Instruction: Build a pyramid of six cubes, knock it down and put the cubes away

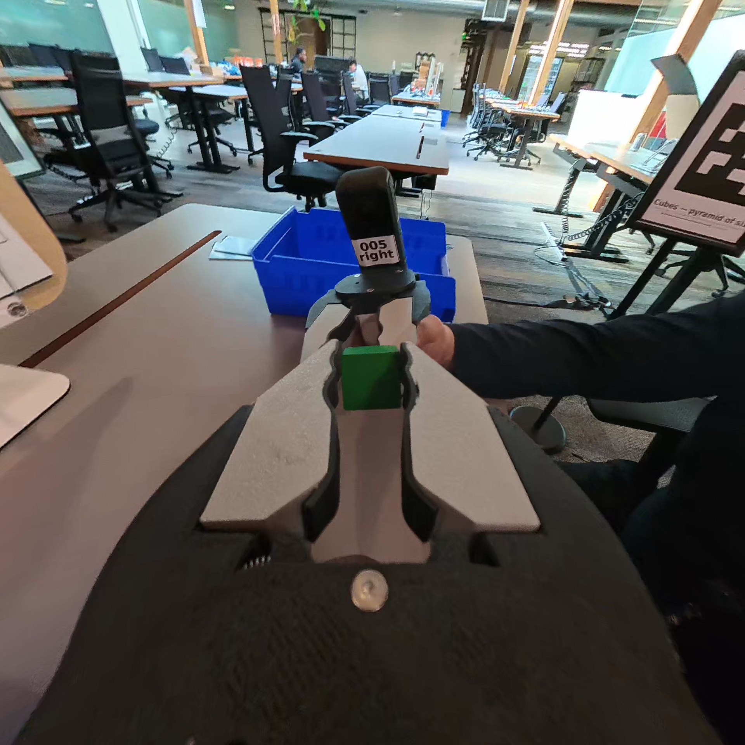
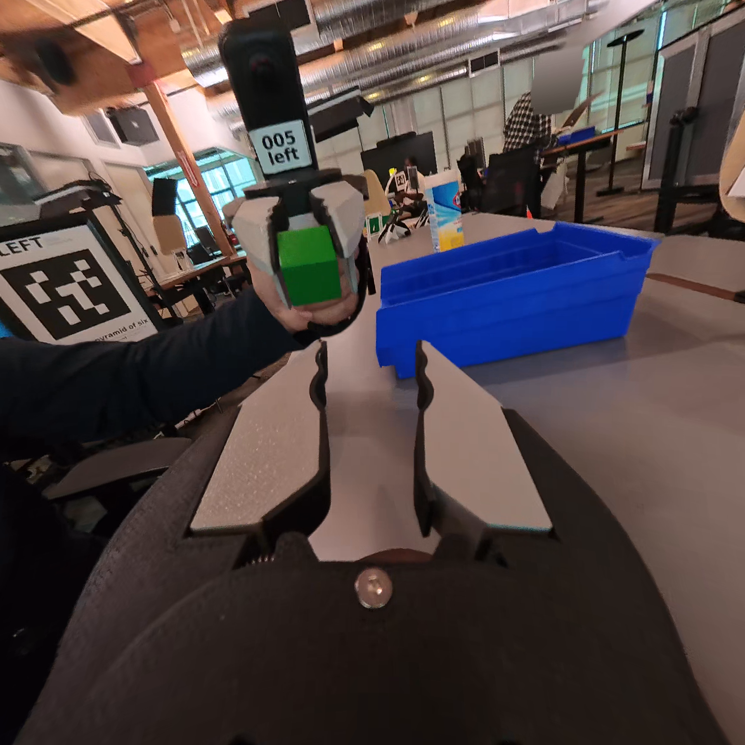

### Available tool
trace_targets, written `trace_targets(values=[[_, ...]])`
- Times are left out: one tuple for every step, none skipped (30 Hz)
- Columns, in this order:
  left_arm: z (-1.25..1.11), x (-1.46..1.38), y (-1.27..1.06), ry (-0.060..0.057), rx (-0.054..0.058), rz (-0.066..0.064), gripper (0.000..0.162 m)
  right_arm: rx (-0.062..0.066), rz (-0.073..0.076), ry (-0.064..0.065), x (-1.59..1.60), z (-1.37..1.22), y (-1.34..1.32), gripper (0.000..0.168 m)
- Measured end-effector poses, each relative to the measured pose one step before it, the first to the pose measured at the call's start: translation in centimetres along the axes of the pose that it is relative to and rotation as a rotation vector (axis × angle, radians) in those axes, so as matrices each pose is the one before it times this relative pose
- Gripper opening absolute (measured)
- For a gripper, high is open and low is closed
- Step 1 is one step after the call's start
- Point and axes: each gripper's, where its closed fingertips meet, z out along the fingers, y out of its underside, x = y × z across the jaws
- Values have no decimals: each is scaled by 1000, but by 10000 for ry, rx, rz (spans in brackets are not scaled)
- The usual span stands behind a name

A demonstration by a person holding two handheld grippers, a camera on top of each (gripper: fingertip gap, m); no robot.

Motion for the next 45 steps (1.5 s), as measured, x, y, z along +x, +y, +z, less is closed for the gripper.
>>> trace_targets(values=[[567, 130, -131, 37, 78, 79, 26, 131, -137, -48, -200, -120, -296, 41], [472, 142, -82, 104, 58, 49, 26, 169, -127, -100, -271, -156, -354, 41], [396, 117, 3, 135, 38, -11, 26, 184, -77, -119, -269, -182, -369, 41], [337, 24, 8, 113, 60, -65, 26, 159, -45, -80, -169, -180, -344, 40], [259, 47, -22, 152, 105, -84, 26, 98, -52, -16, -50, -152, -239, 39], [154, -74, -58, 70, 136, -94, 26, 26, -65, 45, 52, -123, -120, 38], [53, -255, -59, -50, 115, -92, 26, 10, -79, 37, 17, -87, -74, 36], [-45, -310, -52, -98, 88, -62, 26, 52, -88, -81, -190, -75, -136, 35], [-80, -252, -54, -84, 89, -31, 26, 85, -58, -180, -358, -47, -182, 35], [-93, -199, -58, -69, 102, -18, 26, 77, -34, -165, -339, -13, -158, 35], [-83, -186, -26, -73, 100, -21, 26, 14, -32, -27, -110, 28, -42, 35], [-51, -252, 38, -111, 48, -31, 26, -69, -36, 111, 140, 64, 115, 35], [-12, -193, 122, -77, -10, -47, 26, -115, -23, 131, 223, 90, 229, 35], [39, 21, 98, 67, 2, -89, 26, -88, 24, 38, 100, 106, 223, 36], [78, 194, 77, 178, 13, -129, 26, -25, 71, -21, 8, 113, 132, 37], [98, 167, 52, 119, 24, -77, 26, 19, 77, -47, -40, 101, 54, 39], [105, -16, 97, -41, -10, 32, 26, 25, 50, -65, -88, 74, 8, 40], [107, -63, 115, -90, -40, 95, 26, 31, 10, -58, -90, 46, -19, 40], [102, 62, 55, -5, -13, 65, 26, 18, -19, -12, -33, 21, -19, 39], [113, 152, -39, 67, 42, -4, 26, -11, -26, -8, -26, 14, 25, 38], [119, 158, -46, 83, 44, -33, 26, -33, -2, -55, -98, 29, 59, 37], [154, 98, 21, 65, 5, -26, 25, -24, 21, -66, -94, 47, 52, 37], [169, 32, 99, 23, -37, -7, 26, 8, 7, -21, -29, 14, -11, 36], [173, -5, 179, 9, -68, 17, 26, 32, -20, 20, 14, -31, -58, 32], [139, -8, 127, 10, -51, 15, 26, 36, -15, 61, 106, -91, -82, 30], [79, -67, 71, -25, -22, 14, 26, 45, 10, 36, 107, -147, -105, 28], [52, -38, 25, 5, 4, 0, 26, 72, 51, -24, 38, -169, -158, 27], [-18, -36, -50, 27, 37, -21, 26, 44, 70, -37, 38, -151, -100, 26], [-27, -90, -19, 3, 26, -37, 26, 45, 60, 5, 81, -136, -86, 26], [2, -87, 33, 23, 10, -74, 26, 23, 29, 39, 116, -78, -46, 24], [15, -104, 79, 27, -1, -103, 26, -53, 21, 37, 93, -17, 87, 24], [-5, -118, 93, -6, 3, -70, 26, -72, 34, 56, 118, 2, 107, 25], [-24, -61, 72, 22, 22, -60, 26, -46, 22, 25, 56, 15, 76, 25], [-32, -28, 70, 29, 19, -62, 26, -37, 1, 16, 36, 24, 68, 25], [-54, -39, 79, 19, -1, -51, 26, -55, -16, 24, 33, 29, 91, 25], [-37, -25, 103, 17, -30, -25, 26, -93, -24, 24, 38, 40, 139, 25], [-46, -33, 104, 9, -35, 2, 26, -101, -24, 24, 35, 23, 127, 24], [-28, -60, 89, -14, -39, 8, 26, -85, -17, 43, 62, 19, 111, 24], [-25, -135, 70, -60, -49, 9, 26, -88, -14, 76, 119, 7, 101, 24], [-44, -189, -27, -81, 4, -13, 27, -110, -2, 110, 195, -34, 151, 24], [-97, -104, -217, -15, 112, -66, 32, -130, 36, 158, 332, -87, 174, 24], [-156, -117, -341, 10, 185, -122, 40, -121, 60, 200, 461, -145, 189, 24], [-225, -225, -387, -31, 223, -132, 45, -147, 71, 254, 588, -195, 210, 24], [-275, -385, -391, -98, 274, -136, 49, -259, 6, 367, 760, -211, 373, 24], [-277, -565, -300, -159, 283, -162, 51, -353, -140, 443, 822, -203, 482, 24]])
